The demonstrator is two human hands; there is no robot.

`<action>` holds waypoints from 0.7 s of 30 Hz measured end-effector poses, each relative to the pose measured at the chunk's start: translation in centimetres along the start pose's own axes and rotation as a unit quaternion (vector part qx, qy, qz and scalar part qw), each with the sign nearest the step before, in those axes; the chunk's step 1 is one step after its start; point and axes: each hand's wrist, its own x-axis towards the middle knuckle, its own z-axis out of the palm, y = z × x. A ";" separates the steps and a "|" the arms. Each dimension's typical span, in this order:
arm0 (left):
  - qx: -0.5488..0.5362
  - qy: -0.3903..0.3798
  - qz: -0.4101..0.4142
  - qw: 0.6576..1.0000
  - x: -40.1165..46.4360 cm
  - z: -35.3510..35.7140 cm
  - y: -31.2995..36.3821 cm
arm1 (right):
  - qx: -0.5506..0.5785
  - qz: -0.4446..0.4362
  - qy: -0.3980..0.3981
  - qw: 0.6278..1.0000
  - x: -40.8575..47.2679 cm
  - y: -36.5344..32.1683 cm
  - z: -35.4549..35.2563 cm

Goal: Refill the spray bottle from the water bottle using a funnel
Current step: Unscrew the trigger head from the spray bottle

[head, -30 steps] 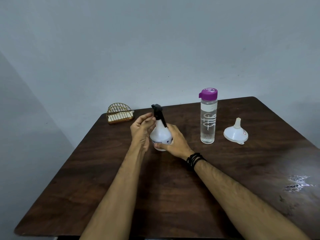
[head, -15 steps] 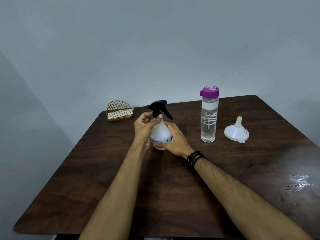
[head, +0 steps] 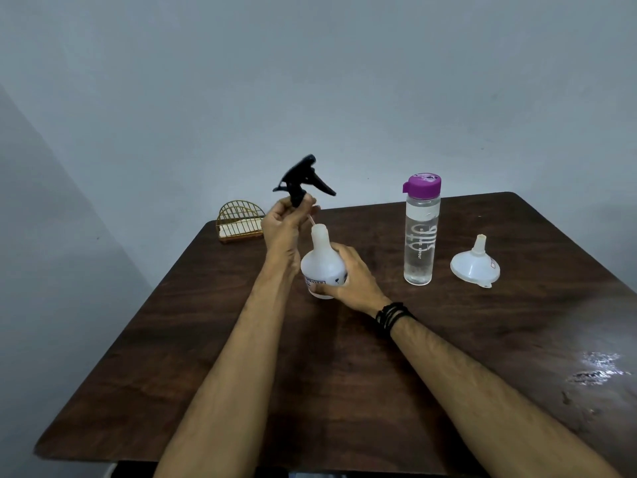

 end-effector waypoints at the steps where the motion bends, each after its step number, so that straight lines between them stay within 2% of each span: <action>1: -0.008 0.003 0.012 1.000 0.2 0.2 1.2 | 0.001 -0.003 0.000 1.000 0.0 -0.1 0.0; 7: -0.035 0.083 0.105 0.990 2.4 -1.0 8.4 | 0.002 -0.002 -0.011 1.000 0.4 0.6 -0.1; 10: 0.009 0.133 0.126 0.983 3.2 -3.1 10.2 | 0.005 -0.005 -0.009 1.000 0.5 1.1 -0.1; 14: 0.172 0.146 0.073 0.972 2.9 -7.3 8.4 | 0.012 -0.012 -0.011 1.000 0.6 1.2 0.2; 17: 0.314 0.173 0.035 0.933 1.0 -10.1 4.9 | 0.007 -0.021 -0.012 1.000 0.6 1.2 0.1; 21: 0.438 0.186 -0.048 0.878 -1.5 -13.6 0.8 | -0.003 -0.026 -0.006 1.000 0.4 1.0 0.0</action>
